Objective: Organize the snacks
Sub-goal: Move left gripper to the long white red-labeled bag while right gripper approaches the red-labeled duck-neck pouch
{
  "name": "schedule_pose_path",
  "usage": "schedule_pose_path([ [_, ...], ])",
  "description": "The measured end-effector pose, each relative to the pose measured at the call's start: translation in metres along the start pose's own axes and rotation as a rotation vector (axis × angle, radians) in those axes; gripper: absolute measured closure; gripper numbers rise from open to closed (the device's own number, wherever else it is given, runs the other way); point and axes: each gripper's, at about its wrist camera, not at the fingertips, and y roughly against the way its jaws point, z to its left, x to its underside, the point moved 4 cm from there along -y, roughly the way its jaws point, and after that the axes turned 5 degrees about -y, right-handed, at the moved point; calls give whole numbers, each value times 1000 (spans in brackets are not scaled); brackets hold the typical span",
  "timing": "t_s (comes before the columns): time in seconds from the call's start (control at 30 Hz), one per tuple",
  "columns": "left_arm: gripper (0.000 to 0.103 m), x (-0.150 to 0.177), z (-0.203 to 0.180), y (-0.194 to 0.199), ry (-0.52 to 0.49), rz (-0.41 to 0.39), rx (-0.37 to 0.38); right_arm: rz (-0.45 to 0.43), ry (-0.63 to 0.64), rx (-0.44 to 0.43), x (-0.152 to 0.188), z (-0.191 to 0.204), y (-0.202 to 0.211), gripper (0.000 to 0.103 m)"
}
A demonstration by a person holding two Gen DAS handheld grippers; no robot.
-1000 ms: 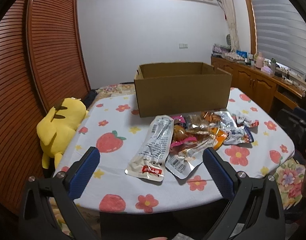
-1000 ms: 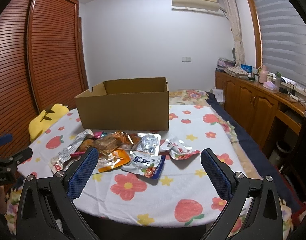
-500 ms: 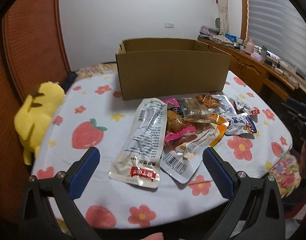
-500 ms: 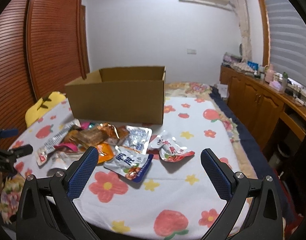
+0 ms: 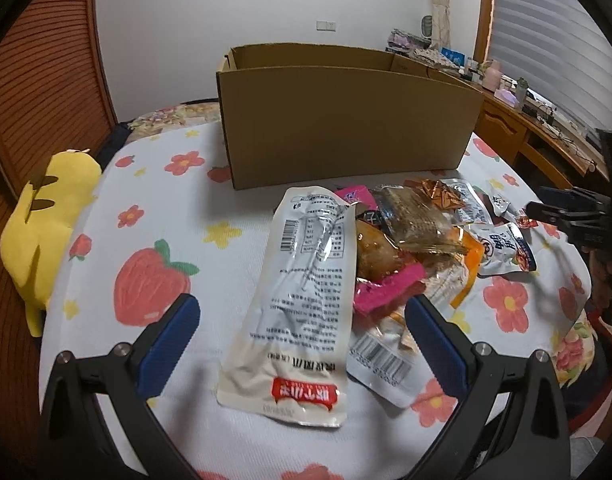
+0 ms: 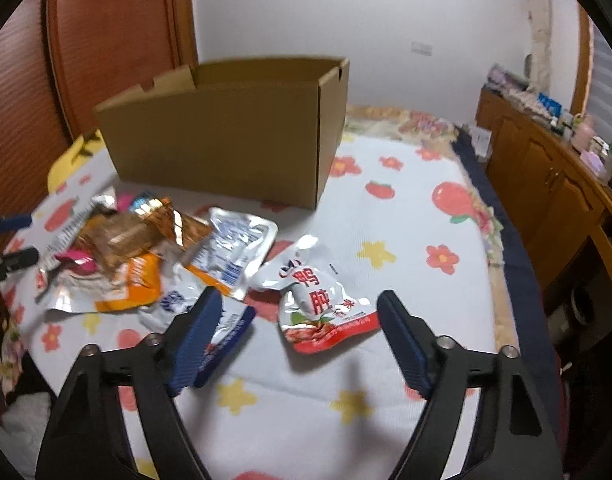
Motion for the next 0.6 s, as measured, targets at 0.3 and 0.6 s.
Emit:
schedule_pose_path([
  [0.3,2,-10,11,-24,9,68,97,102,16,-13,-1,-1,-43,28],
  [0.6,10,-20,12,-40,12,124,149,93,-2,-10,1,-7,-50,30],
])
